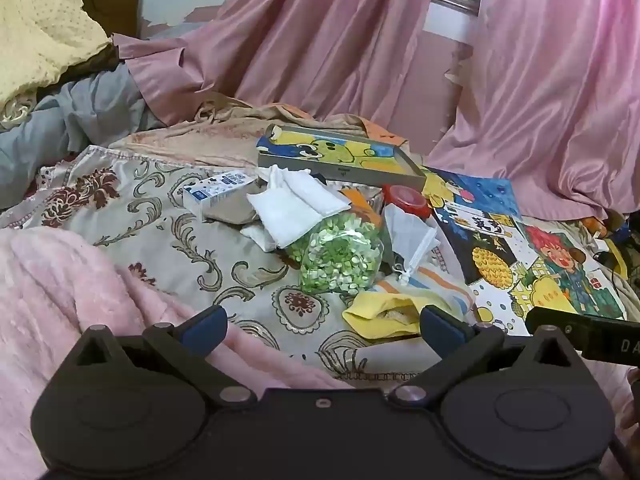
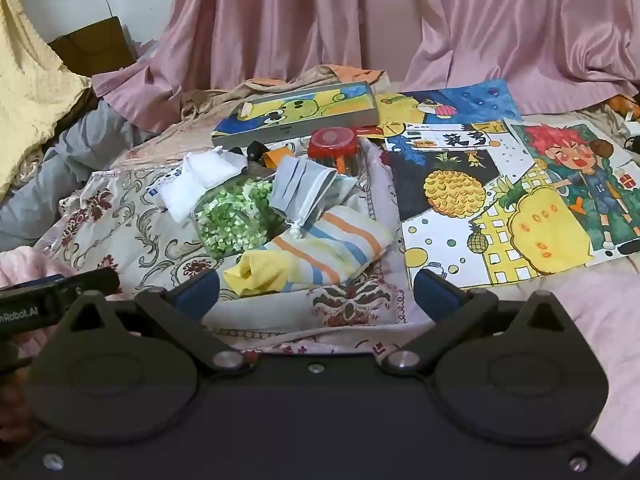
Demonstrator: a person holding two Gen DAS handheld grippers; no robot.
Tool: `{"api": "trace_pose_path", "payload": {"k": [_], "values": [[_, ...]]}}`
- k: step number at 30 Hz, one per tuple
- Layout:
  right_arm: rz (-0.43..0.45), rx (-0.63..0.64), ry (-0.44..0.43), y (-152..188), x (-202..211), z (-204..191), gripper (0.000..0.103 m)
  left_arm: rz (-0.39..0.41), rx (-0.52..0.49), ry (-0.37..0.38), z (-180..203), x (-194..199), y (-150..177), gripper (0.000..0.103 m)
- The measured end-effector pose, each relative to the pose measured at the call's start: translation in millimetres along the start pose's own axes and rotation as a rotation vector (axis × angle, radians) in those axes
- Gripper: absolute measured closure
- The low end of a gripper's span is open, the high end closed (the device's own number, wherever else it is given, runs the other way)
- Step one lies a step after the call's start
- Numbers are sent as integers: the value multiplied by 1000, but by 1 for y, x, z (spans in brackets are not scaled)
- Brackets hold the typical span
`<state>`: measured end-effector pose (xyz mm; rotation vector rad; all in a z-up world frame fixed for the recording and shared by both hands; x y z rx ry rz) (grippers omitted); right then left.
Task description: Organize soft objects
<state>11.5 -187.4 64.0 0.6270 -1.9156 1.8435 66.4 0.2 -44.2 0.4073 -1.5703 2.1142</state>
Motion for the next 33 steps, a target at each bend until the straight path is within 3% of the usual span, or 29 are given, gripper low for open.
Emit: {"api": "trace_pose_path", "payload": {"k": [33], "values": [[10,9,7,-2,4,3,0,-6,15,6,0,0,1,1]]}}
Point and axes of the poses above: each gripper's, at about its wrist camera, not at the fingertips, and x roughly against the way its jaws point, z to its right, y to its underside, the point moved 8 cm from there along -x, roughly the way its jaws point, and after that the axes turned 12 degrees about y, right-handed, at the moved point
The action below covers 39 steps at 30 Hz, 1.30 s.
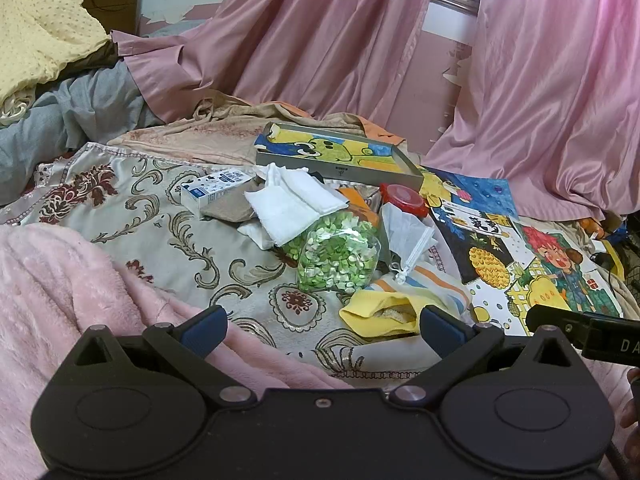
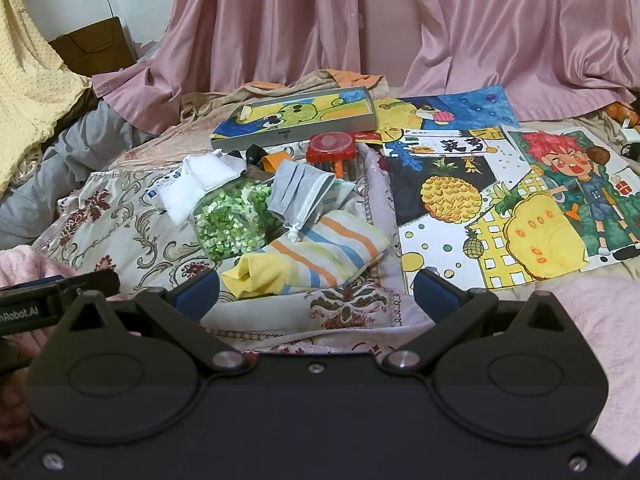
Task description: Organize soft objects
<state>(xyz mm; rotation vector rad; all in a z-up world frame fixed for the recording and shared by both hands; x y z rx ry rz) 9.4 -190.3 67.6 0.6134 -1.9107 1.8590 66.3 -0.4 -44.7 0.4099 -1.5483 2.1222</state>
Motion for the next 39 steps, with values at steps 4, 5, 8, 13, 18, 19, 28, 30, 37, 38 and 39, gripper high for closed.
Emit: {"api": "trace_pose_path", "payload": {"k": [4,5,8,13,18,19,28,30,37,38,39], "values": [[0,1,0,0,0,0,0,0,1,1,0,0,0,1],[0,1,1,0,0,0,0,0,1,1,0,0,0,1],[-1,1,1,0,1,1,0,0,1,1,0,0,0,1],[0,1,1,-1,2,1,0,0,2,1,0,0,0,1],[1,2,2,0,2,0,0,1,2,2,0,0,0,1],[1,2,2,0,2,0,0,1,2,2,0,0,0,1],[3,3,3,0,3,2,0,1,3,2,0,0,0,1],[3,4,3,0,4,1,0,1,3,2,0,0,0,1],[4,4,3,-1,3,2,0,2,3,2,0,0,0,1],[4,4,4,-1,3,2,0,1,3,3,0,0,0,1],[4,5,3,-1,3,2,0,2,4,3,0,0,0,1]]}}
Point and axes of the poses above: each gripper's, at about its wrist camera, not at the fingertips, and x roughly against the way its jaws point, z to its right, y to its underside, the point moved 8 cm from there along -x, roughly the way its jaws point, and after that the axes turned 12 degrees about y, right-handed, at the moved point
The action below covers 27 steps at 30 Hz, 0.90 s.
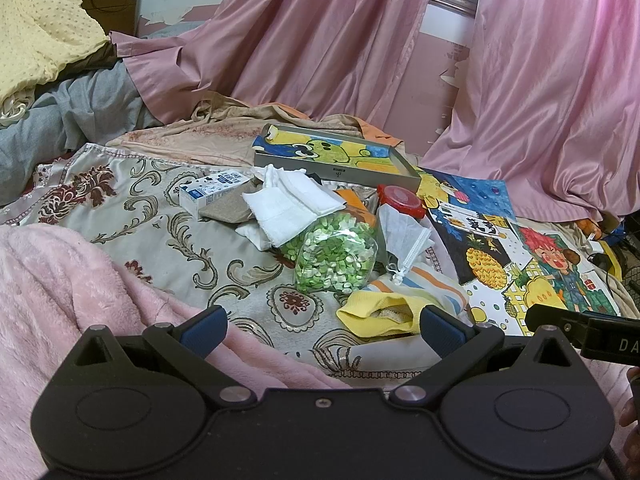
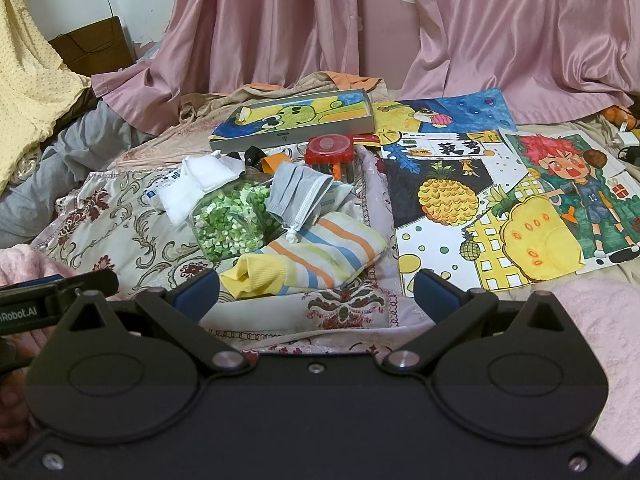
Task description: Organize soft objects
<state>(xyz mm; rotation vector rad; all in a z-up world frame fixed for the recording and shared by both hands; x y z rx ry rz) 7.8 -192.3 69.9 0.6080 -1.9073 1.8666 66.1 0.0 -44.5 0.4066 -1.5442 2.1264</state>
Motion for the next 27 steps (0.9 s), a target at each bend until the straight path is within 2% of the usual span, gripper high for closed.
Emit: {"api": "trace_pose_path", "payload": {"k": [22,27], "values": [[4,5,2,-1,-1,2,0,0,1,0,0,0,0,1],[2,18,3,-6,-1,5,0,-4,5,-5,11,-2,5,1]]}}
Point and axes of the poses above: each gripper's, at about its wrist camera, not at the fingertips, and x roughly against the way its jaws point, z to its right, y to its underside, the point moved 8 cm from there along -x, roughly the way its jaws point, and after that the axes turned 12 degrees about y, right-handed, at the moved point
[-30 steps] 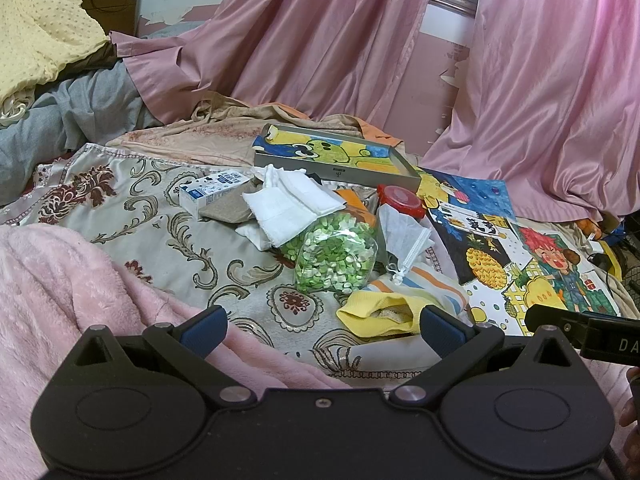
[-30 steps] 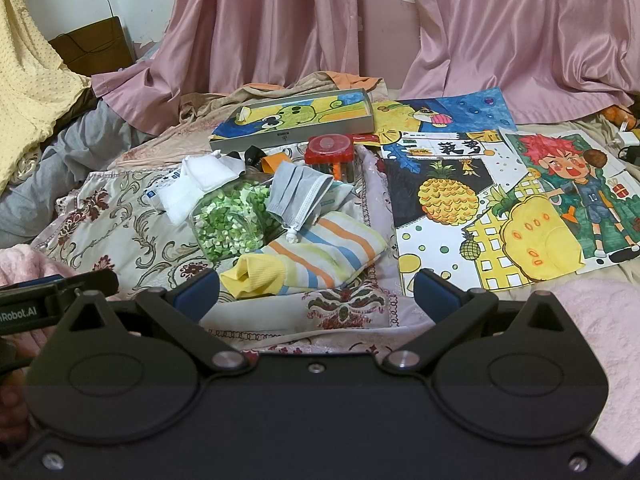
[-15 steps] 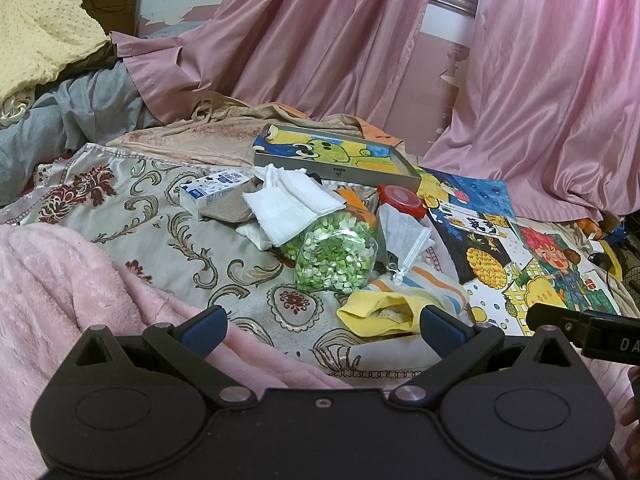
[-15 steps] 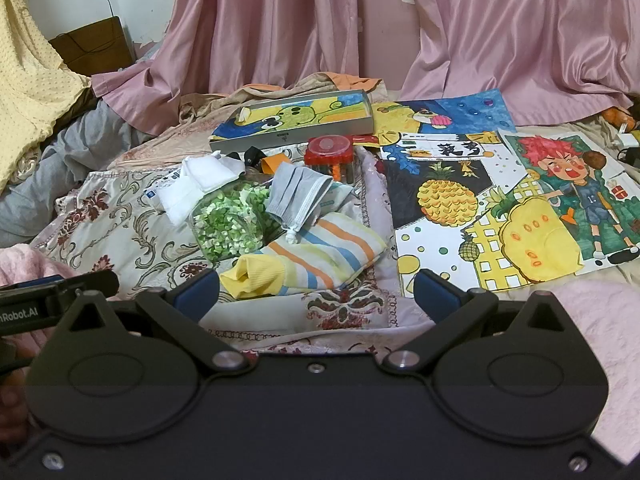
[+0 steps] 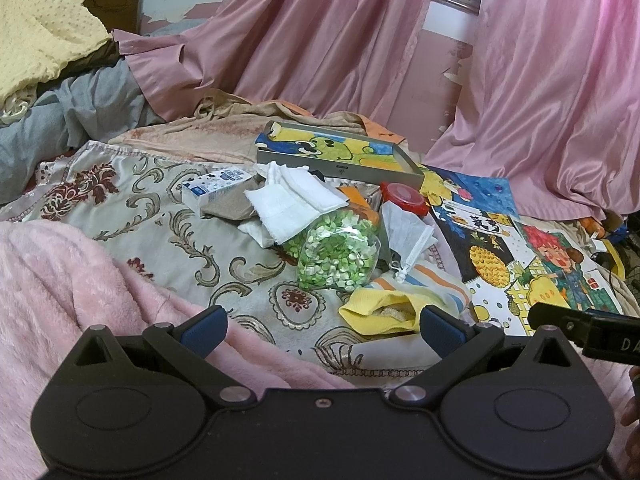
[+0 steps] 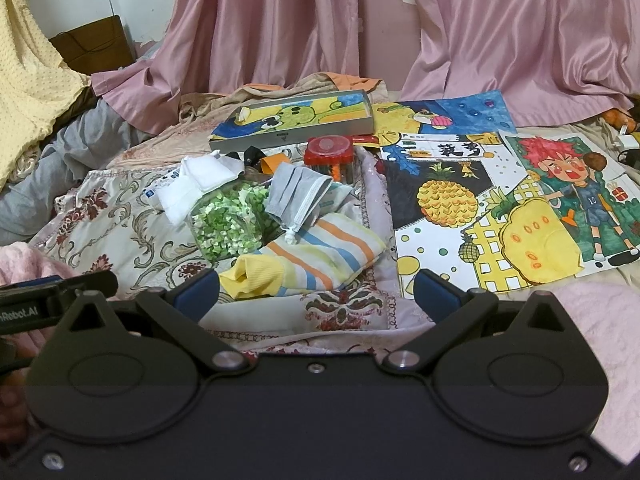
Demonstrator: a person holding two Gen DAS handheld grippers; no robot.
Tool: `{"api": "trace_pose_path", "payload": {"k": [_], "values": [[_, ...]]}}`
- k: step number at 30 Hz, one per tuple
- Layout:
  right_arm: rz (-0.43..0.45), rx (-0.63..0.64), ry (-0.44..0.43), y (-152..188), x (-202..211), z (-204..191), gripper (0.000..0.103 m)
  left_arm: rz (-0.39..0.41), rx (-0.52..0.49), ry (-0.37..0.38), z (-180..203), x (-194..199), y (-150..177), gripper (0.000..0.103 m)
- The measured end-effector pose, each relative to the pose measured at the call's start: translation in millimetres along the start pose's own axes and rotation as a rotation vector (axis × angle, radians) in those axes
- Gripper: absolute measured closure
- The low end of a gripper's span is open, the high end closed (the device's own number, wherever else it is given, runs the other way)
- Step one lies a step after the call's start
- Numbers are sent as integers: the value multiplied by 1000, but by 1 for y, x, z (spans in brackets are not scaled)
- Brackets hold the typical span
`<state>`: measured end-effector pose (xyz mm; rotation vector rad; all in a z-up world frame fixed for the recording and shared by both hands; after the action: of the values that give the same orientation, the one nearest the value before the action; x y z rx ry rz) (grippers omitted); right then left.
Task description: Organize soft objects
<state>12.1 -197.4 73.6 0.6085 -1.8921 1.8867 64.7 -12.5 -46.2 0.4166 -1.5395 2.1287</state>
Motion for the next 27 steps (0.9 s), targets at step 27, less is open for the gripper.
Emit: {"api": "trace_pose_path", "payload": {"k": [27], "values": [[-168,179,-113,-40,-162,-28,0,-206,-623,405,46,-167,-111,1]]}}
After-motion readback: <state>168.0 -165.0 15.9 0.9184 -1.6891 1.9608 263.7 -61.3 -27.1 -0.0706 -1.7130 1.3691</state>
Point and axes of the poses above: each gripper's, at about its wrist camera, not at the fingertips, and x roughly against the way its jaws point, z to its right, y to its underside, the point moved 8 cm from there along -x, roughly the way its jaws point, and after that the axes turned 12 degrees about y, right-handed, at the moved point
